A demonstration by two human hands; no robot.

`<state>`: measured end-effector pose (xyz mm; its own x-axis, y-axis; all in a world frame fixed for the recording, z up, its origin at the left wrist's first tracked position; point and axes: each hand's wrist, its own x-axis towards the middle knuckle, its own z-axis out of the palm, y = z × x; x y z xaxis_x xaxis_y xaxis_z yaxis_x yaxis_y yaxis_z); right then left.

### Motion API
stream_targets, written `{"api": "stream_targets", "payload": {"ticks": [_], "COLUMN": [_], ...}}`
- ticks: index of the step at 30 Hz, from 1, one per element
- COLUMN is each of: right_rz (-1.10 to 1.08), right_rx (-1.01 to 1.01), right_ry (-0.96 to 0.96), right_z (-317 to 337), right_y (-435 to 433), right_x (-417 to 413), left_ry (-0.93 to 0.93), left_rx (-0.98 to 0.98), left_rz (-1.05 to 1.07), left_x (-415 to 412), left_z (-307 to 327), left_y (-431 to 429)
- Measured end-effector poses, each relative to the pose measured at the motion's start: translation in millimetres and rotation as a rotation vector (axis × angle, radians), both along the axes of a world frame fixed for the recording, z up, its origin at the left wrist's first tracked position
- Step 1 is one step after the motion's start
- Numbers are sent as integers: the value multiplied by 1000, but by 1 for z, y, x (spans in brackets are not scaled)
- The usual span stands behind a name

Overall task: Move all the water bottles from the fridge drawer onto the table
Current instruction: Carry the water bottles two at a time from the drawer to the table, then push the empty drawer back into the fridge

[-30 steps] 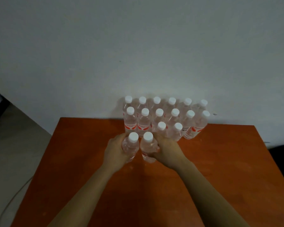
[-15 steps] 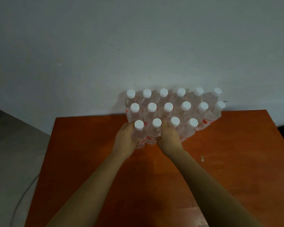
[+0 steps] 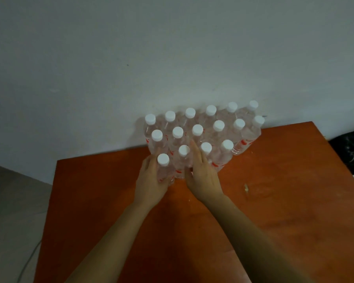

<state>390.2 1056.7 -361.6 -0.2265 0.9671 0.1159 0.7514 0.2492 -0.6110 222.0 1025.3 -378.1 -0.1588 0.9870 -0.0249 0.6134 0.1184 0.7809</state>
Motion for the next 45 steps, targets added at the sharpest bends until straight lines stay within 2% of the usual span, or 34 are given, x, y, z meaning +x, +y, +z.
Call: {"api": "stream_targets", "payload": {"ticks": [2,7,11,16,21,26,31,39,45], "right_rz": [-12,-166,-333,-580,-842,-1136,-1410,-1655,-1743], "right_rx": [52,268,383,515,534,525,486,348,163], "right_ry": [-2,-112,-244,-348,-420,-455,-547,-571,-655], "right_z": [9,54,90,149,186,192,168,122,115], "right_y": [-7,-22,-49,-133,-277,-446,-586,-707,-780], "right_x": [10,64,133,245,388,511,599,714,825], "left_ry": [28,344,484,534,477,436,465,378,321], "left_rx": [53,233,337,581,761,816,820,905,821], "left_rz": [-32,-67,-108,-209,-429,-726,-956,-1229,-1405], "left_x": [1,15,64,181,343,501,629,806,963], "left_z": [12,64,121,193,233,234,207,170,152], "left_y": [0,-1,-11,-47,-122,-226,-334,-431,-502]}}
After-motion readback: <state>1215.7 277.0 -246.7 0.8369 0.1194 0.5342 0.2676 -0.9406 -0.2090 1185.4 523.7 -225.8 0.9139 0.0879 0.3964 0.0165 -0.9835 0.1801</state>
